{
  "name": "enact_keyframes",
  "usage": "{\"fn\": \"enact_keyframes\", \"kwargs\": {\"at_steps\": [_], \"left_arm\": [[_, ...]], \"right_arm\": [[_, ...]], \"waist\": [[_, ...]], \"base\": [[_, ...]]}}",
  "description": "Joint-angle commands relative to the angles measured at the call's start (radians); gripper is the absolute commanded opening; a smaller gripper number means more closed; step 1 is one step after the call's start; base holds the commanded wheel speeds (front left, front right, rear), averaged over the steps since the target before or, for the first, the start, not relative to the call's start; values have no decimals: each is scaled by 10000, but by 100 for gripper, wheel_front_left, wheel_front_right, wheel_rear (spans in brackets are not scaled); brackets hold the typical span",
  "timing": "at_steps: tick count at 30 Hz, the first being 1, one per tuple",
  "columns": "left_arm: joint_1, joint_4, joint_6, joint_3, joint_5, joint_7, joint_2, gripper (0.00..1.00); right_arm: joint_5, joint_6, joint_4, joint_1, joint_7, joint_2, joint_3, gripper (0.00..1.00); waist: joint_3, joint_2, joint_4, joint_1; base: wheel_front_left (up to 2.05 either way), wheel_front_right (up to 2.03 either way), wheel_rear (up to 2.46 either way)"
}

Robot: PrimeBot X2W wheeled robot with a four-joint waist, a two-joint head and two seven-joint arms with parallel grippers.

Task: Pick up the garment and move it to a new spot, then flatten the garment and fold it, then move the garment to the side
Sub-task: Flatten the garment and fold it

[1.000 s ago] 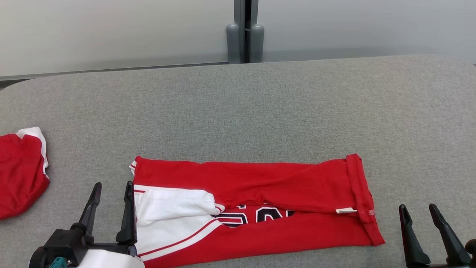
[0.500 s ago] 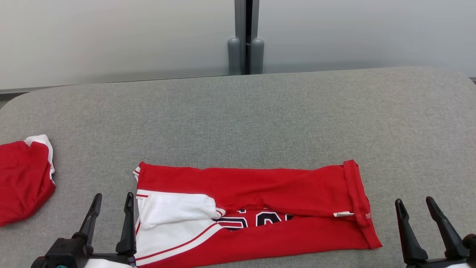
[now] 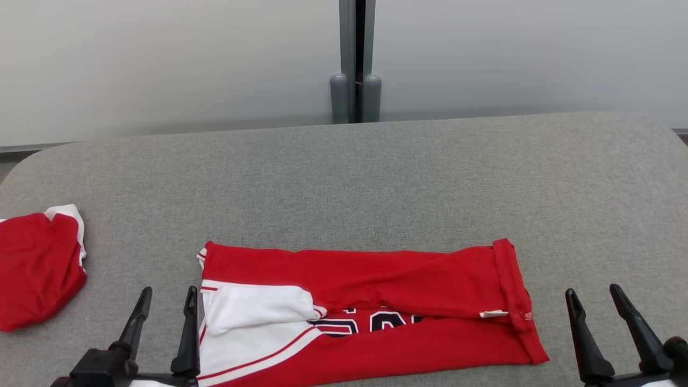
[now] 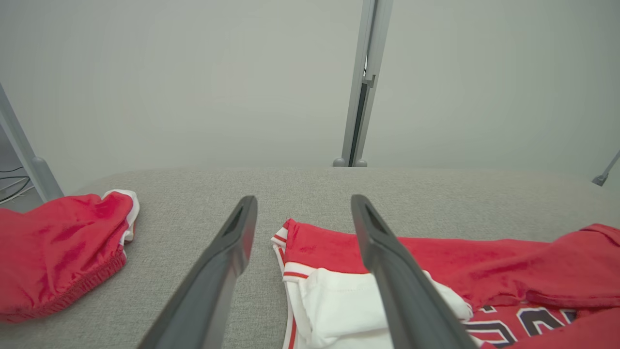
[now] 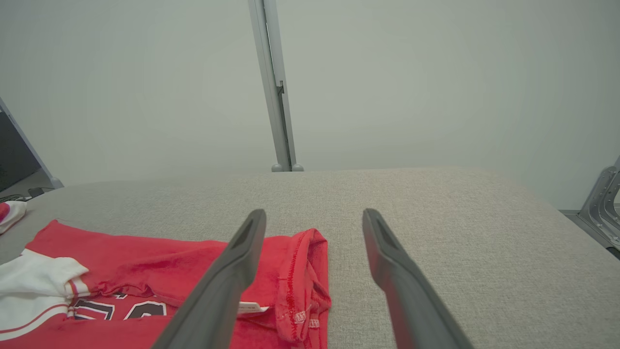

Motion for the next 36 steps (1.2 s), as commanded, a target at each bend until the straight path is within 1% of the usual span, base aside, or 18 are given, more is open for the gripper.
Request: {"fn": "enact_keyframes", "kwargs": {"at_steps": [1, 9, 15, 21, 22, 23, 26, 28, 29, 31, 32, 33, 34, 35, 36], "left_arm": [[113, -25, 64, 16, -30, -8, 64, 100], [-249, -54, 4, -33, -56, -43, 42, 100], [-755, -73, -71, -46, 22, -106, -44, 100], [-1320, 99, -272, -144, 98, -183, -216, 100], [-1320, 99, -272, -144, 98, -183, -216, 100], [-1485, 176, -347, -156, 101, -210, -278, 100], [-1704, 289, -425, -158, 135, -223, -378, 100], [-1788, 363, -457, -135, 157, -246, -428, 100], [-1788, 363, -457, -135, 157, -246, -428, 100], [-1845, 432, -524, -98, 180, -252, -454, 100], [-1890, 458, -535, -77, 191, -254, -466, 100], [-1931, 480, -550, -57, 209, -259, -472, 100], [-1962, 506, -585, -38, 218, -265, -482, 100], [-1966, 533, -622, -19, 224, -269, -491, 100], [-1959, 553, -619, -3, 225, -273, -497, 100]], "right_arm": [[-37, -1, -30, 28, -5, -48, -44, 100], [-95, -1, 100, -160, 43, -91, -30, 100], [8, -2, 687, -733, 7, -197, 95, 100], [187, -1, 2266, -1476, -216, -147, 478, 100], [187, -1, 2266, -1476, -216, -147, 478, 100], [216, -1, 2907, -1683, -277, -84, 592, 100], [326, -1, 3783, -1987, -305, 17, 705, 100], [496, -1, 4251, -2182, -321, 112, 854, 100], [496, -1, 4251, -2182, -321, 112, 854, 100], [650, -2, 4626, -2314, -268, 182, 1006, 99], [718, -1, 4797, -2374, -192, 200, 1054, 93], [802, -1, 4941, -2417, -75, 207, 1125, 42], [896, -1, 5036, -2466, -45, 199, 1190, 14], [954, -2, 5107, -2507, -36, 171, 1246, 0], [1035, -13, 5145, -2538, -40, 147, 1276, 0]], "waist": [[19, -1, 4, 1], [325, -1, 108, 1], [1042, -1, 264, 1], [1715, -1, 487, 1], [1715, -1, 487, 1], [1869, -1, 546, 1], [2066, -1, 610, 1], [2141, -1, 624, 1], [2141, -1, 624, 1], [2200, -1, 620, 1], [2221, -1, 620, 1], [2245, -1, 614, 1], [2260, -1, 611, 1], [2272, -1, 606, 1], [2286, -1, 599, 1]], "base": [[0, 0, 0], [0, 0, 0], [0, 0, 0], [0, 0, 0], [0, 0, 0], [0, 0, 0], [0, 0, 0], [0, 0, 0], [0, 0, 0], [0, 0, 0], [0, 0, 0], [0, 0, 0], [0, 0, 0], [0, 0, 0], [0, 0, 0]]}}
